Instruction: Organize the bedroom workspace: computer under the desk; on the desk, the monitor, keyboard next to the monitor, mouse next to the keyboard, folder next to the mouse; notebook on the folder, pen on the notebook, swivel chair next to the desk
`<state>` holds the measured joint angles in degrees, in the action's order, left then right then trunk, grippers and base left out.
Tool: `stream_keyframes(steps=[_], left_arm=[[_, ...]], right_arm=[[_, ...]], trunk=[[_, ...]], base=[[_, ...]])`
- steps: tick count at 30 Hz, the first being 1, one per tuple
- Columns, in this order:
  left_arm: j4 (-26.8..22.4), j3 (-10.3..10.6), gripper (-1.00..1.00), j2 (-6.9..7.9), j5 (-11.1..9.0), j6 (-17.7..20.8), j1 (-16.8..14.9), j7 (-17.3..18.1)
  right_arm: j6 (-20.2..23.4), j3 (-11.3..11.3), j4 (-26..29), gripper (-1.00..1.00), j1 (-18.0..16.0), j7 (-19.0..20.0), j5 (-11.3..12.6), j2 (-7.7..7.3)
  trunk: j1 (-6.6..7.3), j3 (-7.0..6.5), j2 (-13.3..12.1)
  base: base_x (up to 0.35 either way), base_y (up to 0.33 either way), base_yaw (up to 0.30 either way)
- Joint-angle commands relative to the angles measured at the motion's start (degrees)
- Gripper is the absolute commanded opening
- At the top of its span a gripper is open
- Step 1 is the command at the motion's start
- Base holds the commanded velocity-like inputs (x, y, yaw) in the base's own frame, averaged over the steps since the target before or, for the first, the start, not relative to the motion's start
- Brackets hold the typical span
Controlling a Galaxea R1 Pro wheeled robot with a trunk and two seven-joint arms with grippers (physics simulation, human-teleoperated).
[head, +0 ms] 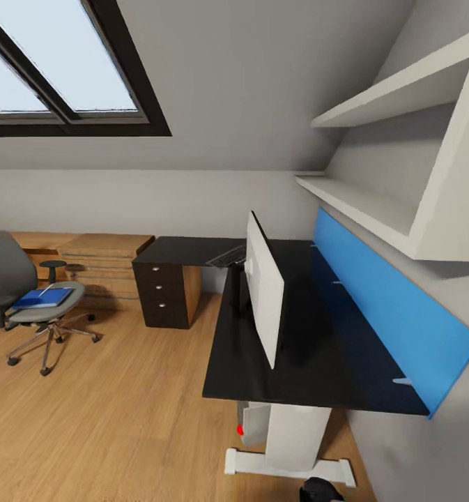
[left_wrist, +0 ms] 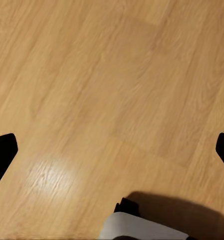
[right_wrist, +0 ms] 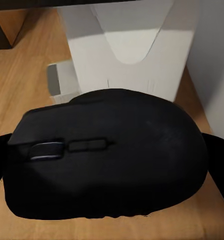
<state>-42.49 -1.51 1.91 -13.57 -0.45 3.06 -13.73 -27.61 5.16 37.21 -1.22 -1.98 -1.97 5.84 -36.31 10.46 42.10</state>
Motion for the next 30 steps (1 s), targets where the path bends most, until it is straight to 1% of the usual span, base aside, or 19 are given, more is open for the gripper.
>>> stream_keyframes(steps=[1,3,7,10,13,17,25,30], left_arm=[[0.02,0.11,1.0,0.03,-0.6,-0.07,0.02,-0.17],[0.59,0.16,1.0,0.03,-0.59,-0.13,0.02,-0.12],[1.25,0.19,1.0,0.03,-0.57,-0.18,0.02,-0.08],[1.49,0.19,1.0,0.01,-0.58,-1.82,0.02,-0.1],[1.61,0.2,1.0,-0.06,-0.58,-5.22,0.02,-0.08],[1.62,0.28,1.0,-0.06,-0.58,-5.44,0.02,-0.07],[1.62,0.28,1.0,-0.04,-0.58,-5.44,0.02,-0.07],[2.13,0.33,1.0,-0.11,-0.59,-5.38,0.02,-0.07]], right_arm=[[-0.45,0.08,-0.2,-1.0,-0.05,-0.37,-0.22,0.12],[-1.11,-0.06,-0.67,-1.0,-0.04,-1.84,-0.22,0.34],[-1.45,-0.13,-0.93,-1.0,-0.06,-3.23,-0.23,0.45],[-1.5,-0.15,-1.27,-1.0,-0.09,-3.9,-0.23,0.69],[-1.56,-0.2,-1.66,-1.0,-0.1,-3.99,-0.23,1.0],[-1.72,-0.24,-2.75,-1.0,-0.07,-3.99,-0.23,1.04],[-3.01,-0.24,-3.14,-1.0,-0.1,-3.99,-0.28,1.04],[-3.42,-0.24,-4.47,-1.0,-0.1,-3.99,-0.41,1.08]], trunk=[[-0.02,0.08,0.07],[-0.02,0.12,0.07],[-0.02,0.19,0.07],[-0.02,0.19,0.07],[-0.02,0.19,0.07],[-0.02,0.19,0.07],[-0.02,0.19,0.07],[-0.02,0.19,0.07]], base=[[0.0,0.0,0.274],[0.0,0.0,0.256],[-0.029,0.015,0.137],[-0.1,0.242,0.011],[-0.102,0.27,0.003],[-0.044,0.292,0.179],[-0.004,0.302,0.274],[0.0,0.31,0.285]])
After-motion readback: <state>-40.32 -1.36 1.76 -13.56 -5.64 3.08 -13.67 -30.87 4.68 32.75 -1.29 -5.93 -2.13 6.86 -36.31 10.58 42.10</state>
